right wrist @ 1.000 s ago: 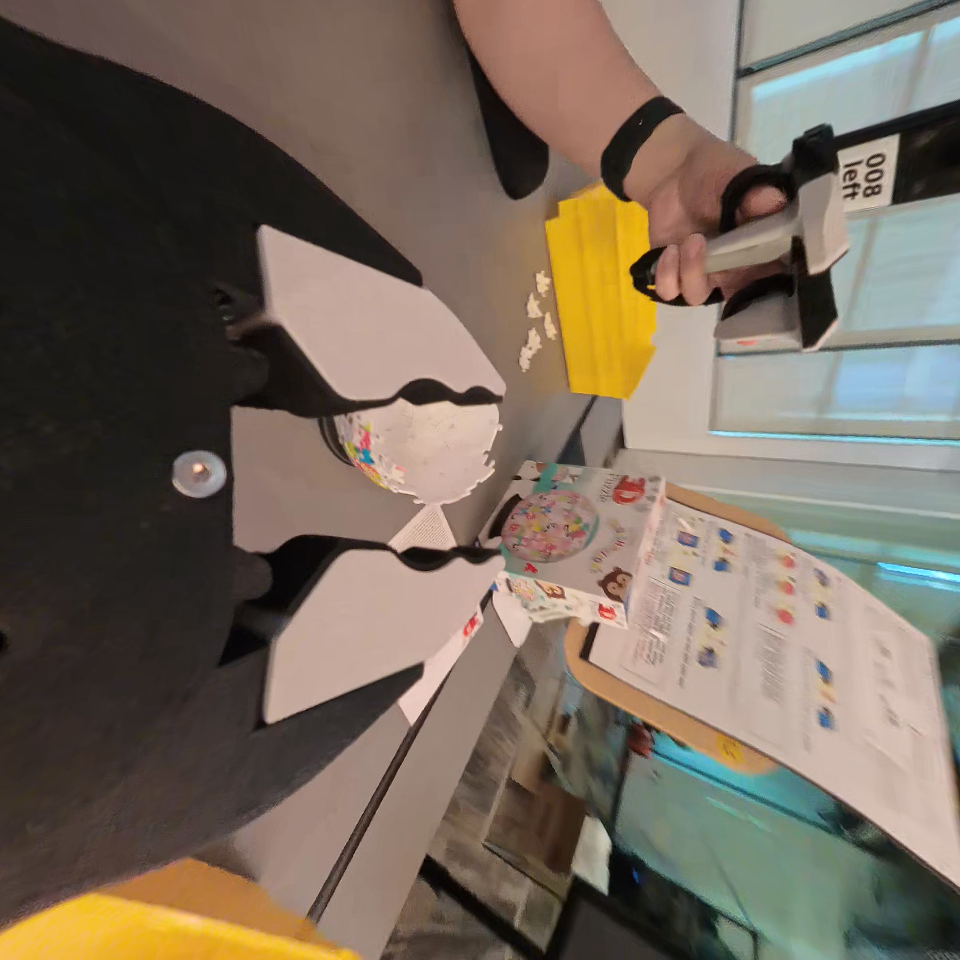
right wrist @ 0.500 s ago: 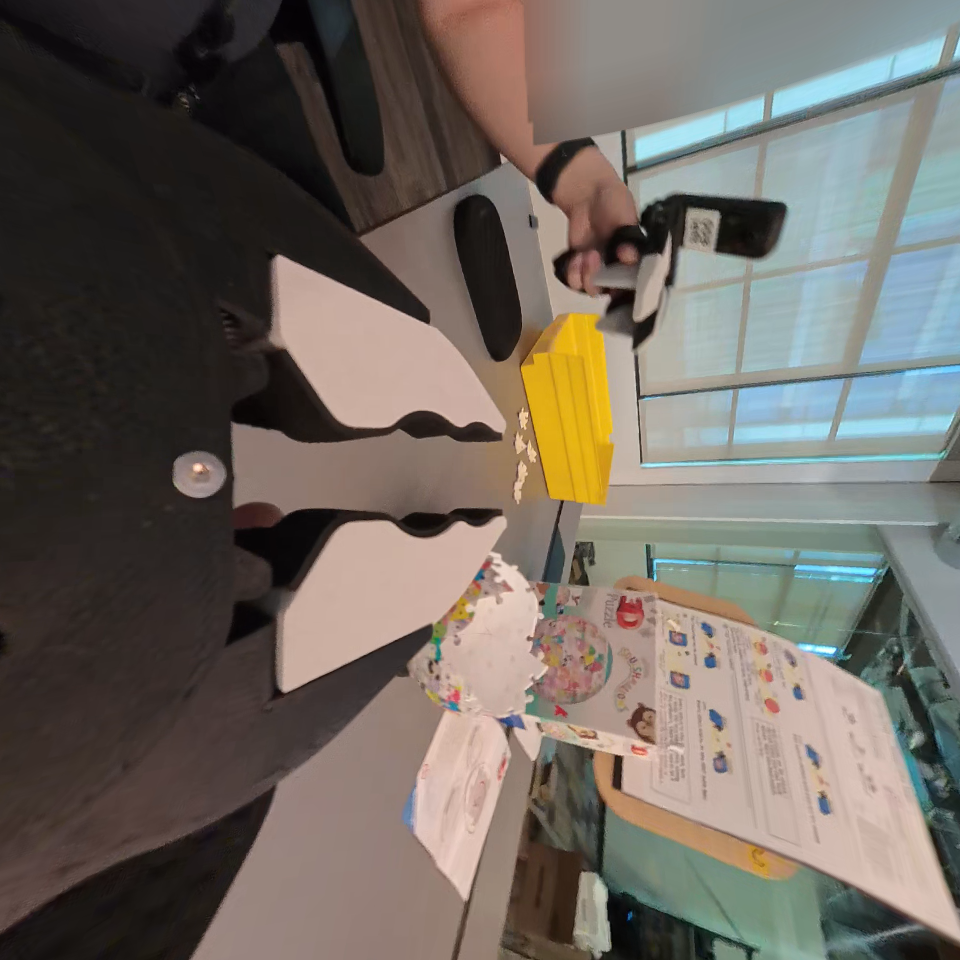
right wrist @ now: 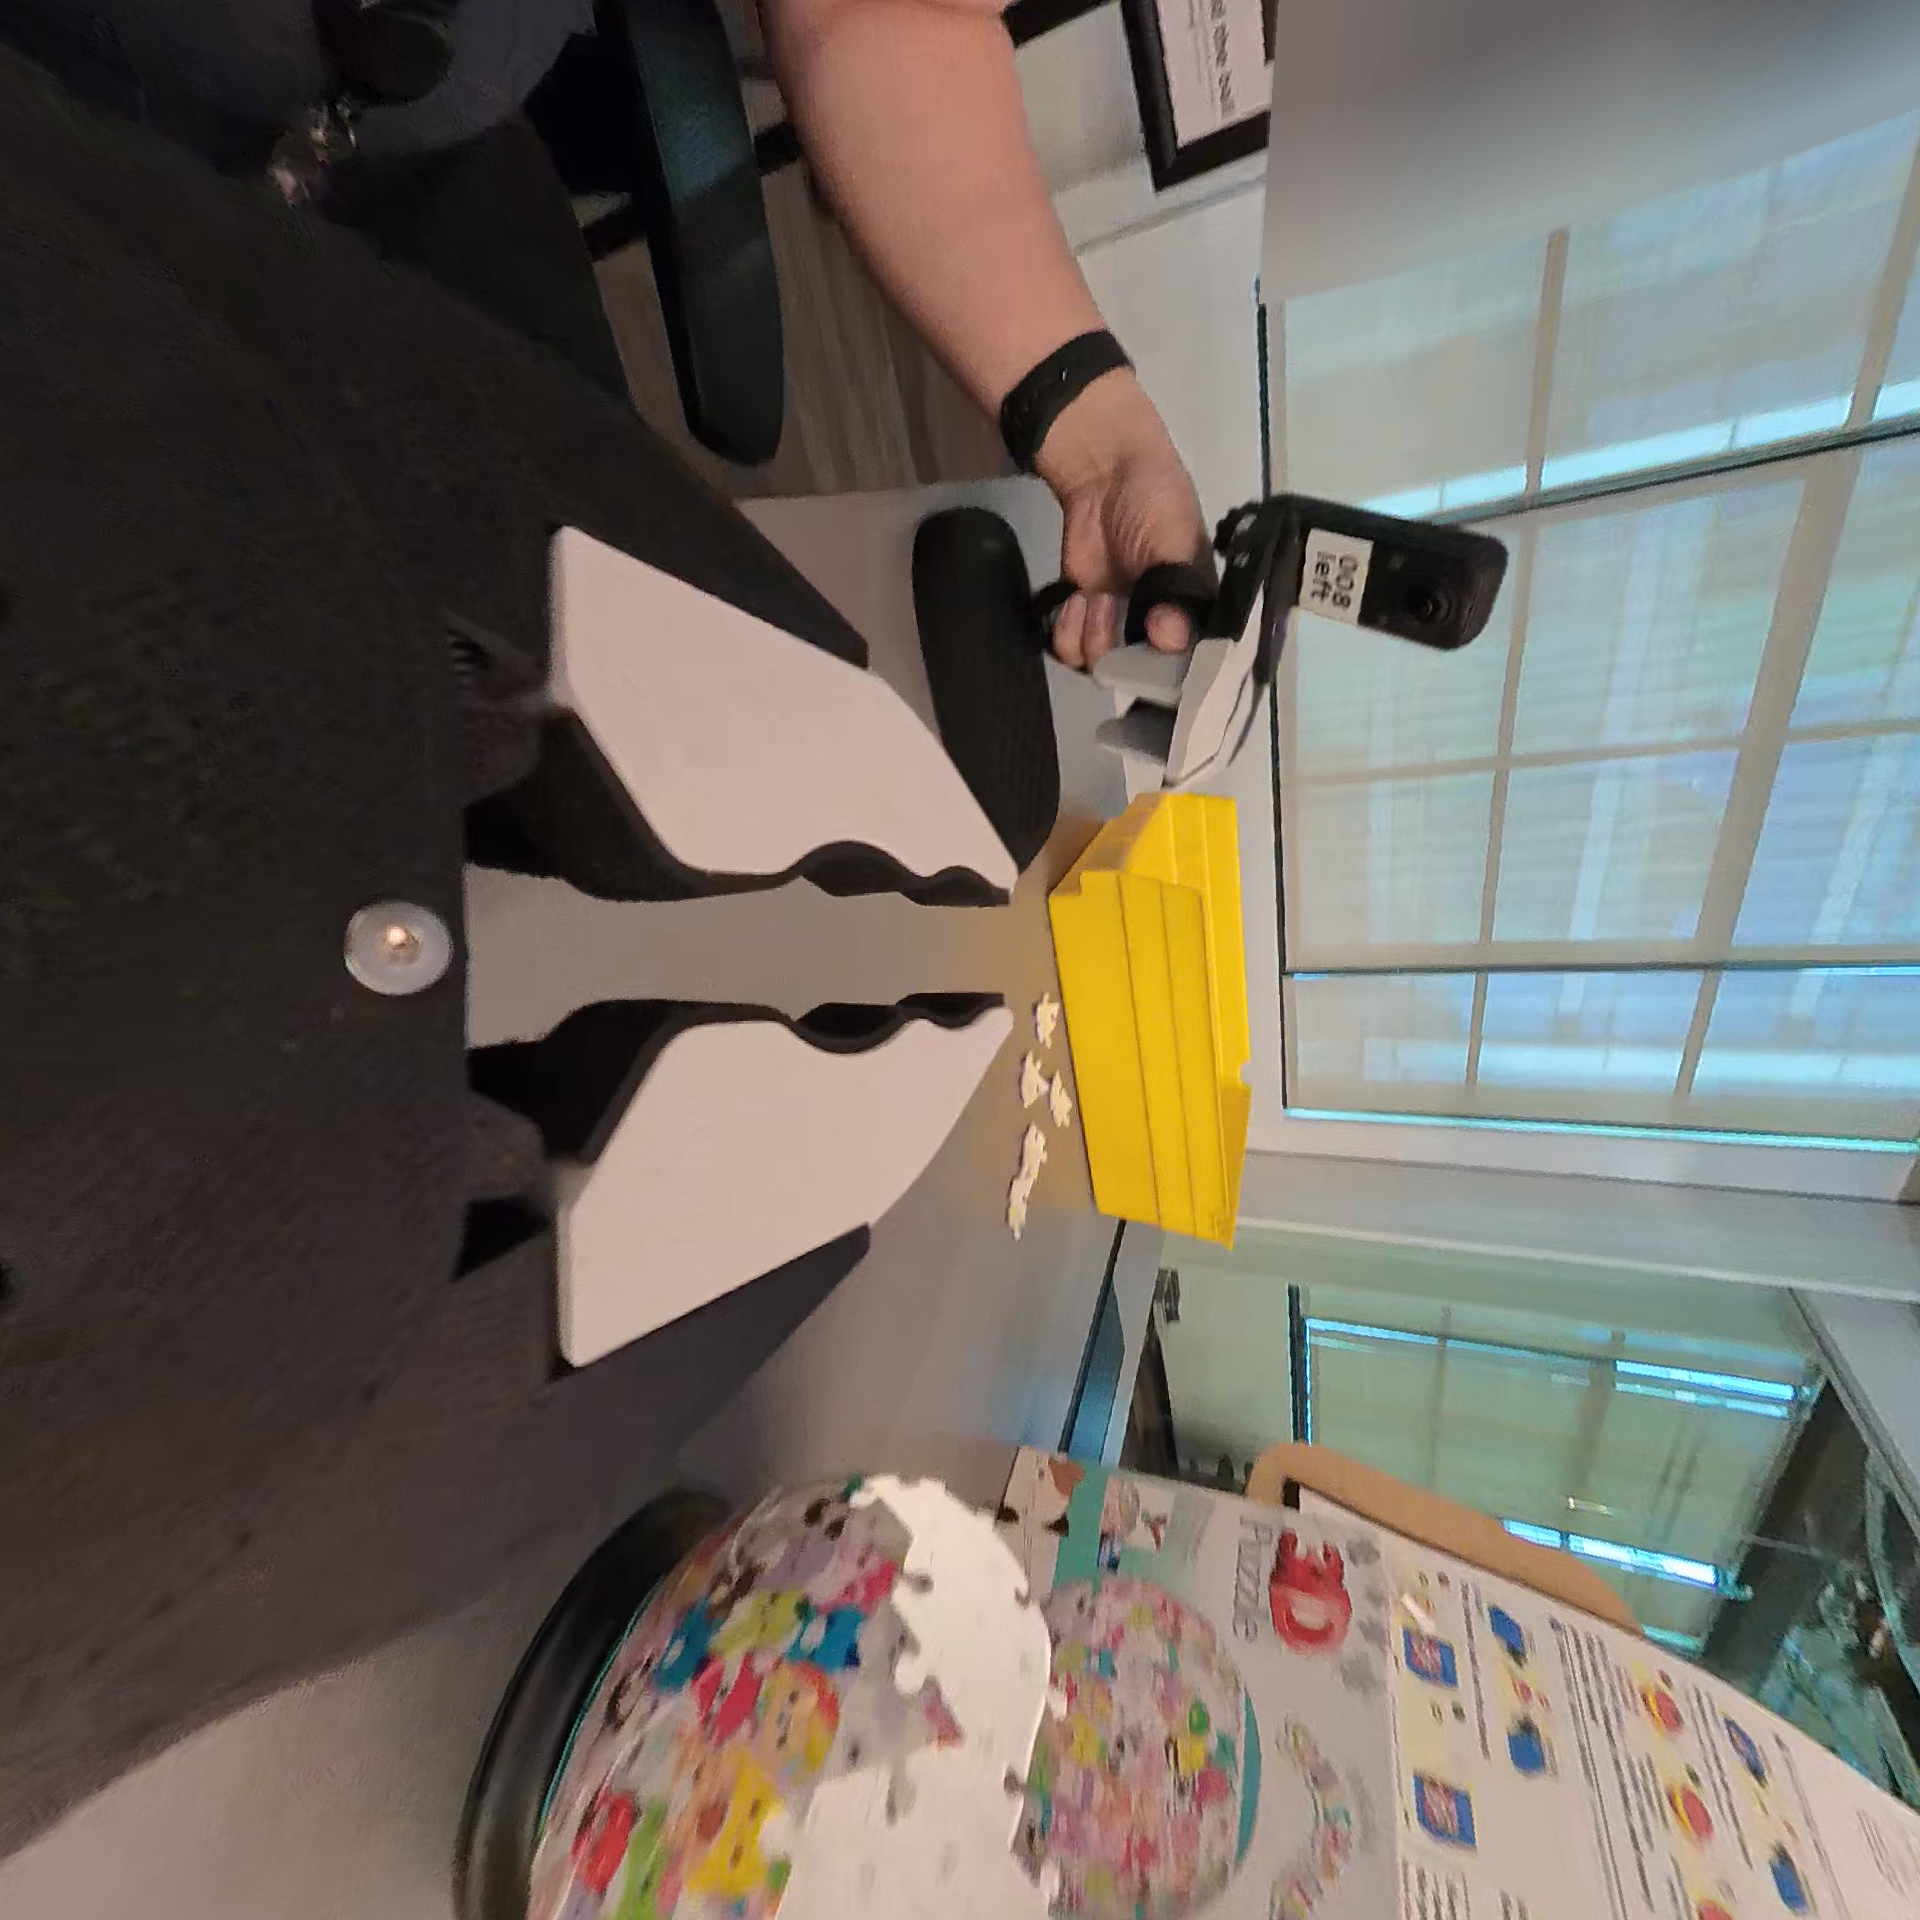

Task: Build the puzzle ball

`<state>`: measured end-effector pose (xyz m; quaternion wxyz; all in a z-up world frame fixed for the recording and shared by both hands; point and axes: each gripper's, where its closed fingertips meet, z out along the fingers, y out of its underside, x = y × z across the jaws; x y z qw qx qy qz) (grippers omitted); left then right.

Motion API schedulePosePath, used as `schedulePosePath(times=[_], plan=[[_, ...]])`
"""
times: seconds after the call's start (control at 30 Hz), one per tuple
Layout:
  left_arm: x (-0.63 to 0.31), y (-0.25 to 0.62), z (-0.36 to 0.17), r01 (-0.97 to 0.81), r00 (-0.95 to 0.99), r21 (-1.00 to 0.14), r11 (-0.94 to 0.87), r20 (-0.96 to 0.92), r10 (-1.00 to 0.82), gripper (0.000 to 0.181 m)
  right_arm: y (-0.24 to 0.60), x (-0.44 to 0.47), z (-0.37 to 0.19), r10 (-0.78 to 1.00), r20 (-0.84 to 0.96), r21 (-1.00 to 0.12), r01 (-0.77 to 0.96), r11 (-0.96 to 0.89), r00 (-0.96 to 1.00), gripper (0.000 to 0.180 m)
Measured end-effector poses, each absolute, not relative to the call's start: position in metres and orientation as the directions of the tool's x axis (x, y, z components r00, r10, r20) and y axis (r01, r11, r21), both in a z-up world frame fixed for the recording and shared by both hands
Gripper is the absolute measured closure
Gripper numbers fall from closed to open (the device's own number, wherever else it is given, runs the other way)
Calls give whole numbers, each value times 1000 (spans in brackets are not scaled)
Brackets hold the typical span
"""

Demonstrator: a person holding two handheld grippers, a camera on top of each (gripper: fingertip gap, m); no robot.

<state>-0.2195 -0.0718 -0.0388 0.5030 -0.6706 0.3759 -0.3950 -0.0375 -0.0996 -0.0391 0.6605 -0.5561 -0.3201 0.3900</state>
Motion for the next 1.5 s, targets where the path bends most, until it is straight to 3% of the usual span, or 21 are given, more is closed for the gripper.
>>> schedulePosePath(times=[0.17, 0.23, 0.4, 0.57, 0.87, 0.97, 1.13, 1.37, 1.5], plan=[[-252, -49, -34, -285, 547, -946, -153, -29, -837, 179, -102, -53, -45, 912, -34, -991, -133, 23, 409, 163], [-267, -35, -24, -415, 592, -898, -145, -146, -793, 169, -99, -57, -47, 917, -45, -993, -120, 4, 397, 159], [-270, 12, 24, -702, 449, -709, -65, -371, -813, 163, -91, -64, -48, 927, -80, -991, -127, -36, 365, 153], [-249, 78, 16, -804, 308, -580, -133, -214, -927, 159, -91, -60, -45, 930, -111, -984, -167, -54, 352, 148], [-242, 152, -81, -929, 305, -251, -271, -108, -946, 154, -91, -53, -41, 935, -194, -963, -240, -124, 296, 140], [-254, 161, -110, -965, 257, -87, -247, -138, -956, 145, -92, -53, -41, 937, -199, -961, -243, -130, 286, 140], [-264, 165, -139, -982, 174, 59, -180, -92, -980, 130, -93, -53, -41, 939, -212, -957, -251, -143, 271, 140], [-272, 162, -157, -982, 128, 138, -132, -36, -991, 133, -93, -51, -40, 939, -246, -945, -274, -177, 242, 140], [-268, 159, -157, -986, 138, 96, -138, -5, -990, 147, -93, -52, -40, 938, -251, -945, -271, -183, 239, 140]])
